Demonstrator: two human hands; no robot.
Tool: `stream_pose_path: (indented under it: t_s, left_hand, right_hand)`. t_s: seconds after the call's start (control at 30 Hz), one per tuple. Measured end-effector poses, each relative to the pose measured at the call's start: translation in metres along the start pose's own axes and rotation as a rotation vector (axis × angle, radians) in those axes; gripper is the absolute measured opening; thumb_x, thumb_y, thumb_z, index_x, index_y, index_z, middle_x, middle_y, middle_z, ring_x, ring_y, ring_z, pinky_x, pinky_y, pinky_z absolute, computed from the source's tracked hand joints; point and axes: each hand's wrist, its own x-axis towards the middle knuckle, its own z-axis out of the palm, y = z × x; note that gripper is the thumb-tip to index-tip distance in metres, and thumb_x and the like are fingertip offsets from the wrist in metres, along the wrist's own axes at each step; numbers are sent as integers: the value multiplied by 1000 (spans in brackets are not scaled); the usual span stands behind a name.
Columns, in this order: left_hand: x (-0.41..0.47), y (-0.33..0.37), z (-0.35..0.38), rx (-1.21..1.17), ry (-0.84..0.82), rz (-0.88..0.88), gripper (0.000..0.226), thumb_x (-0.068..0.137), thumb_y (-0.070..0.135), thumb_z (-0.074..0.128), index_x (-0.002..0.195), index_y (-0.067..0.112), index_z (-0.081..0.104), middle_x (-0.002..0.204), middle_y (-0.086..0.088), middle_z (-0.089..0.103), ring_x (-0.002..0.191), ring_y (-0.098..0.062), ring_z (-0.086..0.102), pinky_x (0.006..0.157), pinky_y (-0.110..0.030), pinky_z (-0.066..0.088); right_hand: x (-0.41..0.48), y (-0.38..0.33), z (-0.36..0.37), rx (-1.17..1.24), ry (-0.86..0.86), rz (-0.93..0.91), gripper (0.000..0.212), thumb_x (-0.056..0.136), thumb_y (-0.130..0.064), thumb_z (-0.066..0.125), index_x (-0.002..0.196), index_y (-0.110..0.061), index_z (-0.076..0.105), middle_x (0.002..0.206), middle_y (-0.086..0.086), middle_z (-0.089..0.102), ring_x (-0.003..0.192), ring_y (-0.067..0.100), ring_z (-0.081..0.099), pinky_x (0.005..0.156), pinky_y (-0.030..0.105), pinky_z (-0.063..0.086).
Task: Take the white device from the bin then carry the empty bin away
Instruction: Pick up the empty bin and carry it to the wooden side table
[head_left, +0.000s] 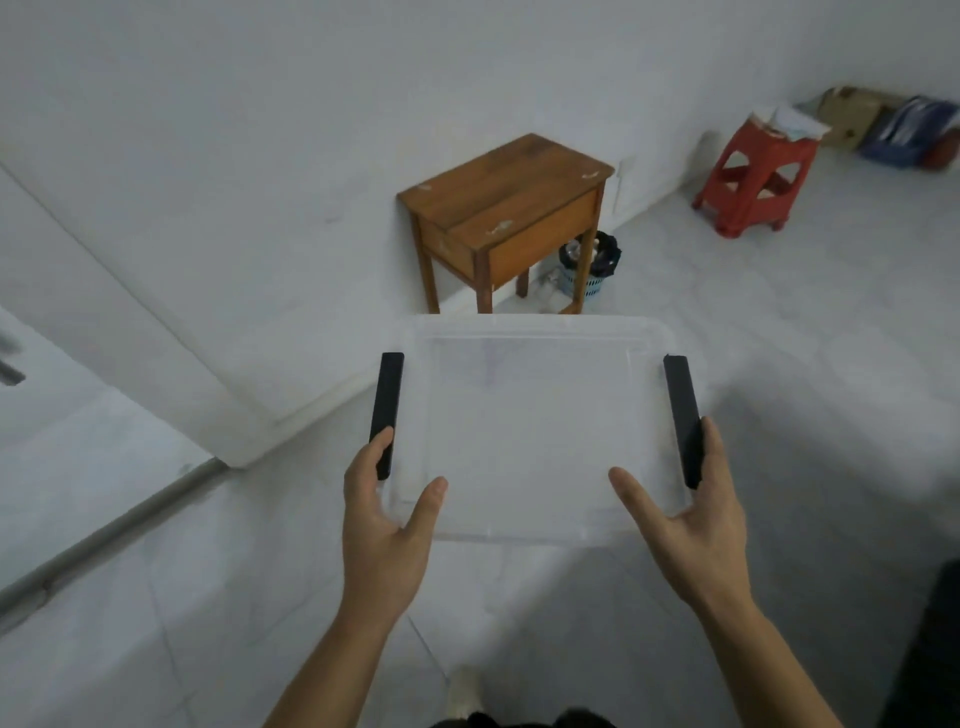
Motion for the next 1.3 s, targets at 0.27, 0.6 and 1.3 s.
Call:
stream_pose_path:
  t_s: [0.27, 0.6, 1.3]
  left_hand:
    - [191, 39, 122, 21, -286, 93, 67, 86, 24, 75, 145, 30, 44, 144, 12, 48, 130, 1, 46, 110, -29, 39]
    - [416, 77, 264, 86, -153, 21, 68, 85, 29, 75, 145, 33, 43, 147, 9, 47, 133, -13, 46, 111, -48, 42]
    - [803, 47, 431, 58, 15, -275, 78, 82, 36, 77, 147, 36, 34, 145, 1, 39, 130, -23, 45, 105, -50, 47]
  right_hand:
    - [156, 5, 17, -19, 259, 132, 107, 71, -56, 75, 158, -26, 21, 156, -5, 39, 140, 14, 40, 111, 35, 36]
    - [448, 11, 72, -17, 131, 133, 107, 75, -48, 80, 159, -22, 19, 160, -4, 35, 143, 17, 38, 109, 31, 34]
    - [937, -31, 257, -354, -327, -18, 103, 74, -54, 78, 155, -28, 20, 145, -1, 47, 117, 15, 50, 98, 49, 51]
